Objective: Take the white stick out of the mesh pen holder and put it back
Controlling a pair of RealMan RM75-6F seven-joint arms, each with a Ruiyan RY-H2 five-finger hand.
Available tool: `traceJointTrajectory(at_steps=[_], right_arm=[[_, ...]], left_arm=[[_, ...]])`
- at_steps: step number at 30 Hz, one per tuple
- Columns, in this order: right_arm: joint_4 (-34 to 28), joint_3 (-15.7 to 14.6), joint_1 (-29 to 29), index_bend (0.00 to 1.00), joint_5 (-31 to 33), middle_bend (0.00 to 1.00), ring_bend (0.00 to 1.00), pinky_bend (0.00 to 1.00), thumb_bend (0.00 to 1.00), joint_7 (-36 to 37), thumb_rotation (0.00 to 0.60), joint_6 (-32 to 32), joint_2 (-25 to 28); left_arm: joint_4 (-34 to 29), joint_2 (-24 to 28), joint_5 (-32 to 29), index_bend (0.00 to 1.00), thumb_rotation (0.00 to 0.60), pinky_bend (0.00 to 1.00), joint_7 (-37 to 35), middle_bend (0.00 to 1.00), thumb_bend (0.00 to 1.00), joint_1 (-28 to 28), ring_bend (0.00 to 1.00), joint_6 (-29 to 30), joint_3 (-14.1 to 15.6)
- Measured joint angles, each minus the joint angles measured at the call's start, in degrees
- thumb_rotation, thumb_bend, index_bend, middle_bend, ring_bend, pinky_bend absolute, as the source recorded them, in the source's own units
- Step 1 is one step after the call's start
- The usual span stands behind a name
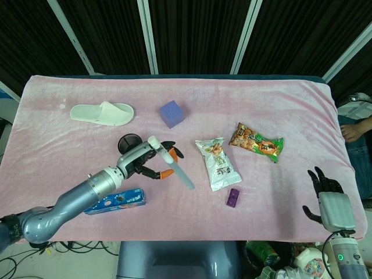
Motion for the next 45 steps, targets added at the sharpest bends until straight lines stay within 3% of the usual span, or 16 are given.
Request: traceJointTrajectory(at_steps=[4, 10, 14, 17, 20, 24, 28, 35, 41, 45], right_arm=[[0.0, 0.1, 0.0, 0.02, 0.2, 0.02, 0.17, 0.17, 0.17, 0.1, 0.6, 0.0, 0.0], [0.0, 0.1, 0.0, 0.02, 0.3, 0.02, 0.17, 0.17, 0.17, 0.2, 0.6, -0.1, 0.1], [0.0, 0.1, -0.2, 0.02, 0.3, 0.02, 0.17, 0.17, 0.17, 0.5, 0.6, 0.2, 0.2], [0.0, 0.1, -0.2, 0.02, 0.2, 0.02, 0.17, 0.17, 0.17, 0.6, 0.6, 0.2, 0.3], [0.1, 0.1, -0.2, 0.02, 0.2, 0.02, 0.17, 0.17, 0.17, 0.6, 0.6, 0.2, 0.3], [0.1, 0.1, -0.2, 0.02, 0.2, 0.02, 0.17, 0.17, 0.17, 0.5, 0.6, 0.3, 0.2], [0.1, 0.1, -0.2, 0.02, 0.2, 0.02, 0.17, 0.17, 0.17, 0.3, 0.6, 0.3, 0.2], [0.1, 0.1, -0.2, 0.02, 0.3, 0.02, 0.17, 0.17, 0.17, -0.1, 0.6, 0.3, 0.0], [-0.1, 0.1, -0.1, 0.02, 0.3, 0.02, 0.17, 0.17, 0.17, -0.5, 0.6, 0.2, -0.1], [-0.2, 0.0, 0.0, 0.02, 0.3, 0.02, 0.17, 0.17, 0.17, -1.0, 0.6, 0.2, -0.2]], left_arm=[[2.8, -2.1, 4.0, 0.65, 0.6, 0.06, 7.7, 0.31, 0.46, -0.2, 0.0, 7.2, 4.1], [10.4, -8.6, 9.6, 0.66, 0.6, 0.06, 26.7, 0.31, 0.46, -1.6, 0.0, 25.9, 12.3], [16.9, -13.0, 14.9, 0.66, 0.6, 0.06, 38.7, 0.31, 0.46, -3.1, 0.0, 32.8, 17.0], [21.3, -16.1, 19.6, 0.66, 0.6, 0.06, 44.3, 0.31, 0.46, -4.3, 0.0, 37.1, 19.4], [23.7, -17.6, 22.8, 0.66, 0.6, 0.06, 45.3, 0.31, 0.46, -5.3, 0.0, 40.6, 20.0], [19.8, -16.6, 22.1, 0.66, 0.6, 0.06, 41.4, 0.31, 0.46, -5.7, 0.0, 40.7, 18.2], [11.4, -13.5, 18.1, 0.66, 0.6, 0.06, 32.3, 0.32, 0.46, -5.3, 0.0, 38.9, 14.9], [-2.6, -0.3, 5.2, 0.66, 0.6, 0.07, 8.1, 0.32, 0.46, -2.4, 0.0, 27.8, 4.7], [-6.4, 10.8, 2.1, 0.66, 0.6, 0.07, -8.7, 0.32, 0.46, 2.8, 0.0, 15.1, -4.2], [-5.3, 12.3, 4.1, 0.66, 0.6, 0.08, -10.3, 0.32, 0.46, 5.1, 0.0, 13.4, -5.0]])
